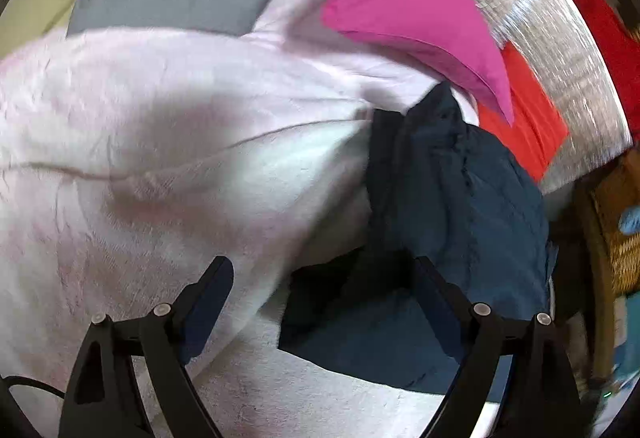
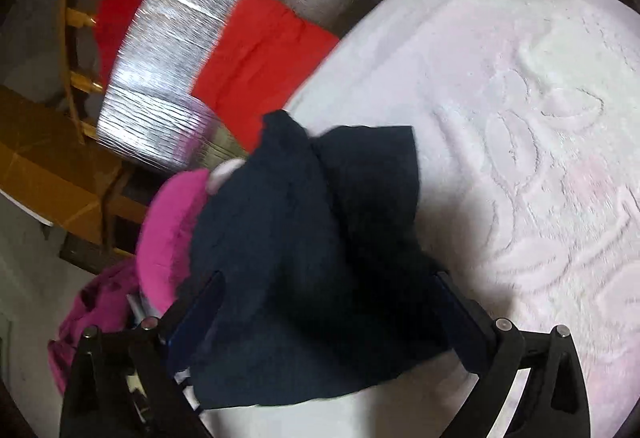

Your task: Fold large clothes

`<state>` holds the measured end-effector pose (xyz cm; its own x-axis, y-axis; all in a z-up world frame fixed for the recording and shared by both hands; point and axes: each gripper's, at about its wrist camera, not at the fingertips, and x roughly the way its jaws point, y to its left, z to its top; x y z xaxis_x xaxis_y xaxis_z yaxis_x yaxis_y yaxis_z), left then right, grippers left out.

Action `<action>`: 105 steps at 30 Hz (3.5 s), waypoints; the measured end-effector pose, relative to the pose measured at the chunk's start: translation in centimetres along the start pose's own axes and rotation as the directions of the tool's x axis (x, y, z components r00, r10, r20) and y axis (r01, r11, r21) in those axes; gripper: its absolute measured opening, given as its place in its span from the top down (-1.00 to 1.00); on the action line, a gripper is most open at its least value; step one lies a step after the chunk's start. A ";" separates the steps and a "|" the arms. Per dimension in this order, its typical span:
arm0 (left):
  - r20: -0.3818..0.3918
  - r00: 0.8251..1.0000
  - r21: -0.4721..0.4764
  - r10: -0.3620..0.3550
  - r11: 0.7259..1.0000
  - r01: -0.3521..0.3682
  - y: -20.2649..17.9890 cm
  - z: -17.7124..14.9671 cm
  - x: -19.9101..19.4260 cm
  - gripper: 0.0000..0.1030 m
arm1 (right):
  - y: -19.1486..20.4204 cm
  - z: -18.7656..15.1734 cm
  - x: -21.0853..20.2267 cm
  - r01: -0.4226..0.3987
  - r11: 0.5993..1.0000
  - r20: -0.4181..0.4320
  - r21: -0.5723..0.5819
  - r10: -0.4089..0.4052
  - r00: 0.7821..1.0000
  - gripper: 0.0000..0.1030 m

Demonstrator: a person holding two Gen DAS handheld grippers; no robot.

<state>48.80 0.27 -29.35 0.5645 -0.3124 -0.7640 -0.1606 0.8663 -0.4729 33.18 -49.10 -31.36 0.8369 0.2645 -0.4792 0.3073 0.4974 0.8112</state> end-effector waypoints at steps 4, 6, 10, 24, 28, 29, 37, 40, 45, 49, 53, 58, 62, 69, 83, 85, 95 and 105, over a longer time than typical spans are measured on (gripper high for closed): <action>0.050 0.993 0.089 0.108 0.990 -0.112 -1.5 -1.4 -0.6 -0.75 | 1.4 -2.0 -1.4 0.007 0.998 0.018 -0.062 -0.005 1.000 -0.98; 0.120 0.974 0.130 0.194 0.969 -0.209 -2.7 -2.3 -1.3 -0.75 | 1.1 -3.6 -2.4 -0.018 0.999 -0.015 -0.051 0.018 1.000 -0.98; 0.253 0.926 0.254 0.279 0.905 -0.342 -5.5 -4.5 -3.2 -0.75 | 2.6 -5.9 -0.4 0.008 0.998 -0.078 -0.054 -0.013 0.997 -0.98; 0.350 0.904 0.392 0.248 0.837 -0.381 -8.6 -8.8 -7.1 -0.75 | 3.7 -9.3 -0.7 -0.020 0.996 -0.131 -0.088 0.008 0.991 -0.98; 0.374 0.897 0.399 0.237 0.832 -0.386 -8.5 -9.5 -8.2 -0.75 | 4.0 -9.6 -1.1 -0.029 0.995 -0.126 -0.099 0.016 0.992 -0.98; 0.381 0.894 0.399 0.235 0.830 -0.389 -8.4 -9.5 -8.4 -0.75 | 4.2 -9.6 -1.0 -0.030 0.994 -0.125 -0.104 0.017 0.992 -0.98; 0.404 0.889 0.393 0.215 0.837 -0.381 -7.6 -9.1 -9.4 -0.75 | 5.1 -9.6 -0.1 -0.043 0.992 -0.123 -0.120 0.028 0.992 -0.98; 0.405 0.888 0.395 0.218 0.834 -0.385 -7.6 -8.9 -9.2 -0.75 | 5.4 -9.5 0.7 -0.048 0.992 -0.133 -0.118 0.032 0.991 -0.98; 0.407 0.887 0.400 0.219 0.830 -0.388 -7.6 -8.8 -9.0 -0.75 | 5.4 -9.6 1.3 -0.046 0.992 -0.143 -0.116 0.029 0.989 -0.98; 0.406 0.886 0.398 0.224 0.829 -0.392 -7.6 -8.6 -8.8 -0.75 | 5.2 -9.4 1.4 -0.039 0.993 -0.144 -0.109 0.023 0.989 -0.98; 0.367 0.905 0.403 0.215 0.840 -0.363 -7.6 -8.4 -8.1 -0.75 | 4.7 -9.2 1.4 -0.032 0.995 -0.139 -0.094 0.019 0.990 -0.98; 0.036 0.993 0.324 0.114 0.939 -0.119 -5.7 -7.1 -3.9 -0.75 | 3.3 -8.3 1.6 -0.013 0.999 -0.124 -0.051 0.007 0.992 -0.98; -0.113 0.993 0.142 -0.026 0.989 0.042 -3.6 -6.3 -1.8 -0.75 | 1.6 -7.4 1.6 -0.008 1.000 -0.101 0.009 0.009 0.995 -0.98; -0.115 0.987 -0.012 -0.109 0.994 0.109 -1.4 -4.6 0.1 -0.75 | -1.7 -6.1 2.6 -0.036 0.987 -0.073 0.159 0.048 0.996 -0.98; -0.038 0.973 -0.165 -0.228 0.962 0.219 1.5 -1.9 1.7 -0.60 | -2.2 -4.0 5.2 -0.039 0.989 -0.001 0.144 0.039 0.999 -0.81; -0.028 0.970 -0.176 -0.240 0.957 0.232 1.5 -1.8 2.0 -0.38 | -1.8 -3.8 5.7 -0.024 0.992 0.006 0.125 0.024 1.000 -0.81; 0.007 0.968 -0.170 -0.251 0.954 0.249 1.8 -1.6 2.3 -0.24 | -1.1 -2.8 7.5 0.079 0.997 0.029 0.016 -0.079 0.996 -0.26; 0.065 0.971 -0.073 -0.228 0.970 0.232 0.2 -1.2 0.5 0.53 | 0.8 -3.3 6.2 0.113 0.991 0.077 -0.070 -0.108 0.991 0.24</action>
<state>48.13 -0.17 -30.38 0.6378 -0.4756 -0.6058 -0.0836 0.7392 -0.6683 37.16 -44.38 -34.80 0.8314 0.1446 -0.5365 0.3676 0.5810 0.7262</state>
